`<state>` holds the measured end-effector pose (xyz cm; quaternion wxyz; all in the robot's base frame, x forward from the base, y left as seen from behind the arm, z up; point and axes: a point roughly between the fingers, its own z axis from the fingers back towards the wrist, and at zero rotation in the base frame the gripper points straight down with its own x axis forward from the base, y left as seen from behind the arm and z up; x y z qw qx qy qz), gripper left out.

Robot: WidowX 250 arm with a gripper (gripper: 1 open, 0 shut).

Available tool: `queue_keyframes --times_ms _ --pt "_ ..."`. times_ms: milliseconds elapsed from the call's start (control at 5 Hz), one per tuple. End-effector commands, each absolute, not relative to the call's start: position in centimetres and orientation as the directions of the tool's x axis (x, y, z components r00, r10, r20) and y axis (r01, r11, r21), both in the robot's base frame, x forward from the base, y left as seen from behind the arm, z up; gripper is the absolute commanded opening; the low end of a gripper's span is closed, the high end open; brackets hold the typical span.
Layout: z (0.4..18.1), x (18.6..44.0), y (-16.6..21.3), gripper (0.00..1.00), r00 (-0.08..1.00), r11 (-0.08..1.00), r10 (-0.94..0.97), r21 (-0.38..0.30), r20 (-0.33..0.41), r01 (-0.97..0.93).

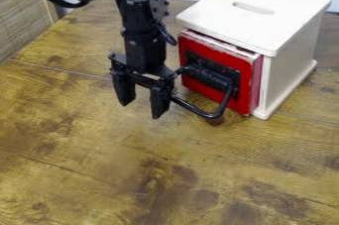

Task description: Close the drawer

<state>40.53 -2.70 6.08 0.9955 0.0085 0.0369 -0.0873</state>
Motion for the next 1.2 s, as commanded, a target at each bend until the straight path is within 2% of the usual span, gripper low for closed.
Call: queue_keyframes --times_ms 0,400,800,1000 --pt "8.9 41.7 -2.9 1.00 0.982 0.983 -0.186 0.010 0.013 0.186" --pt "9.2 41.8 -4.3 1.00 0.967 0.967 -0.256 0.005 0.010 0.256" --pt "9.9 40.8 -4.6 1.00 0.990 0.990 -0.141 0.000 0.012 0.141" --pt "9.1 41.1 -4.1 1.00 0.996 0.996 -0.085 -0.002 0.014 0.085"
